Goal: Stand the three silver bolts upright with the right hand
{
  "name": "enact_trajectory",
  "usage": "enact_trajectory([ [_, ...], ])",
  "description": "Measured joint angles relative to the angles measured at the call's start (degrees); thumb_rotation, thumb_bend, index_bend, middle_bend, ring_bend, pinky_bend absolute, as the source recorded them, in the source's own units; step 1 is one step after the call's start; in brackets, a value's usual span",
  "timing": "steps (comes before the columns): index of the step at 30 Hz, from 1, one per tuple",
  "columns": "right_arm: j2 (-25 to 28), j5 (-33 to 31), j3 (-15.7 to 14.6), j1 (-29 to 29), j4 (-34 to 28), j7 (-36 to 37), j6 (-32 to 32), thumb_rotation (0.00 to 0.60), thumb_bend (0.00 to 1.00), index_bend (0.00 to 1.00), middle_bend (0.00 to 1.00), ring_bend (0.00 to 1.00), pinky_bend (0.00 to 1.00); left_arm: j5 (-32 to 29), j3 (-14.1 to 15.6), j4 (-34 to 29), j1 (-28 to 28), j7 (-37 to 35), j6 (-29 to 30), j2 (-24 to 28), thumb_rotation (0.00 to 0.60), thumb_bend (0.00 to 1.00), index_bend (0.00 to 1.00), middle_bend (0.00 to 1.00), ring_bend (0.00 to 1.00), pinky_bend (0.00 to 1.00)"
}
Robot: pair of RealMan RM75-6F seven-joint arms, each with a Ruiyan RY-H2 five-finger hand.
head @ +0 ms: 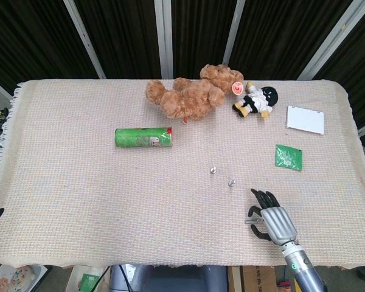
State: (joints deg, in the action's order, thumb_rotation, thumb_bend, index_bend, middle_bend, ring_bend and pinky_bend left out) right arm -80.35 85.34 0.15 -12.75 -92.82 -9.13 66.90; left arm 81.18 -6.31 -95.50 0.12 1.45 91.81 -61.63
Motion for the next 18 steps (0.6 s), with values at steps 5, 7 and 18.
enact_trajectory([
  [5, -0.8, -0.94, 0.15, -0.55, 0.42, -0.74, -0.67, 0.6, 0.38, 0.49, 0.0, 0.0, 0.0, -0.05, -0.05, 0.11, -0.03, -0.12, -0.03, -0.04, 0.6, 0.24, 0.1, 0.06, 0.0, 0.08],
  [7, -0.96, -1.19, 0.08, -0.64, 0.4, -1.14, -0.69, 0.6, 0.38, 0.5, 0.0, 0.0, 0.0, -0.06, -0.06, 0.11, -0.04, -0.15, -0.06, -0.03, 0.6, 0.24, 0.1, 0.06, 0.0, 0.08],
  [18, -1.08, -2.53, -0.61, -1.0, 0.23, -2.48, -1.24, 0.6, 0.38, 0.51, 0.0, 0.0, 0.0, -0.04, -0.07, 0.1, 0.02, -0.28, 0.05, 0.02, 0.6, 0.24, 0.1, 0.06, 0.0, 0.08],
])
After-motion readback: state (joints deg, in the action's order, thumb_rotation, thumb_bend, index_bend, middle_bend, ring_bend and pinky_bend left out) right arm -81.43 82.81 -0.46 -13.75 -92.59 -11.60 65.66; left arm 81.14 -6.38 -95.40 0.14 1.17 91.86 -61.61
